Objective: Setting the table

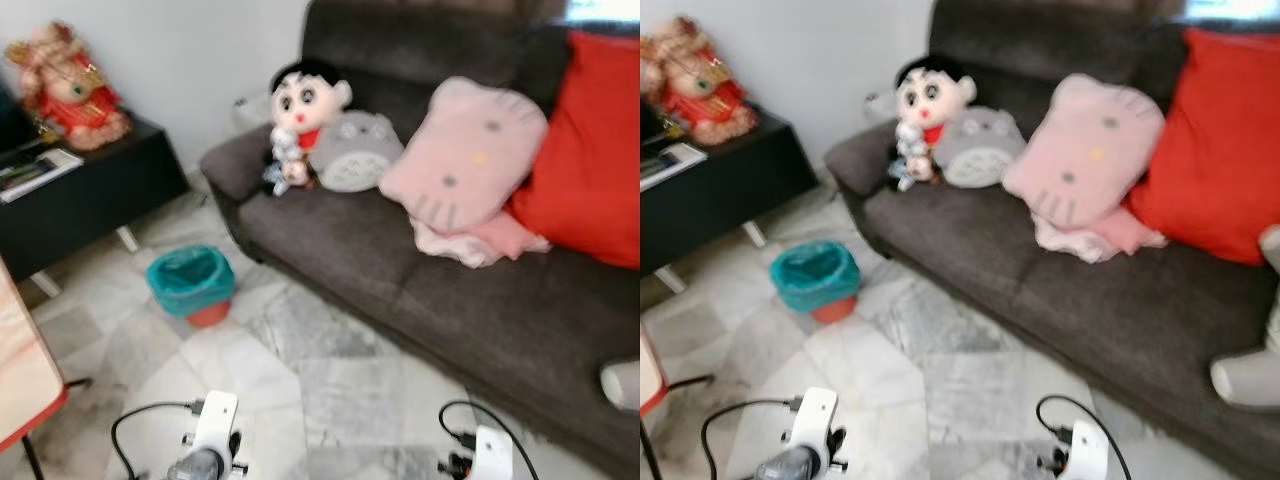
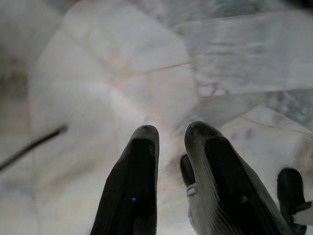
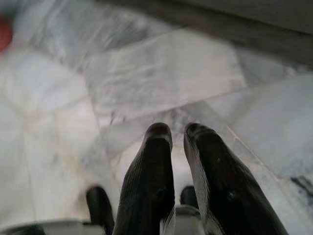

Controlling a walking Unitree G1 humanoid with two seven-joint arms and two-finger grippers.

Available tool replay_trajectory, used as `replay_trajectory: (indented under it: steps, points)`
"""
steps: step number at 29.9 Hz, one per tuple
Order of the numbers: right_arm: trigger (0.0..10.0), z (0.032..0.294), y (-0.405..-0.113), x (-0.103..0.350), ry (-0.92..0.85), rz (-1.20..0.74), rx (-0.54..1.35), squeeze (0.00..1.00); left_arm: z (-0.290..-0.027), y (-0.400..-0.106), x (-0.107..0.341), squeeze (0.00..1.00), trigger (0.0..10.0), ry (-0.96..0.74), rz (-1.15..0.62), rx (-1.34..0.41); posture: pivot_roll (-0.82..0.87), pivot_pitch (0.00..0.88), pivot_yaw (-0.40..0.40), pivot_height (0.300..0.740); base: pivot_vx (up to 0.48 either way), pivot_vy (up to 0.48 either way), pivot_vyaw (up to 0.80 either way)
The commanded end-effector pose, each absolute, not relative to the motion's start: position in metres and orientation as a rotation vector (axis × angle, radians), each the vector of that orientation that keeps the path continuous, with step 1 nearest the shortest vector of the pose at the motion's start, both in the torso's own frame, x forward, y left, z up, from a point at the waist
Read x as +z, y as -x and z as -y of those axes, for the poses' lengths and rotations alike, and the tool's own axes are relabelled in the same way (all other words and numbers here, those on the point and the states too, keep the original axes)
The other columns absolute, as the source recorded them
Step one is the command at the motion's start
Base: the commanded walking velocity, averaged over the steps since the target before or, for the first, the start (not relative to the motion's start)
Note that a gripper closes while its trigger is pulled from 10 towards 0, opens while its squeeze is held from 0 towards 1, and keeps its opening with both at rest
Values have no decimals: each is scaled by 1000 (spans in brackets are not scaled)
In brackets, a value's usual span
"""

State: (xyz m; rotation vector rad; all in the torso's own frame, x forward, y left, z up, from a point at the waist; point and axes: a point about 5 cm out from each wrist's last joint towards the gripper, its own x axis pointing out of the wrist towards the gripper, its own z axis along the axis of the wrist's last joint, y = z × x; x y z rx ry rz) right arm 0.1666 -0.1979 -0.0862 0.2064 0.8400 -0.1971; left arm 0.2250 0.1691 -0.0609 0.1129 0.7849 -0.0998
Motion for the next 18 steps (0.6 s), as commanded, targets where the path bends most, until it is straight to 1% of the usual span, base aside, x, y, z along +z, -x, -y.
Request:
replay_trajectory:
  steps: [1,10,18]
  points:
    - [10000,191,-165,-88,-227,-852,-189,0,-176,-219,-64,0,10000,-140,-815,-97,-92,0,79,740,0,0,800]
    - [10000,192,-166,-88,-221,-853,-179,0,-175,-219,-65,0,10000,-84,-807,-56,-79,0,54,740,0,0,800]
    - [10000,192,-172,-85,-218,-844,-172,0,-176,-216,-66,0,10000,-60,-820,-37,-74,0,56,740,0,0,800]
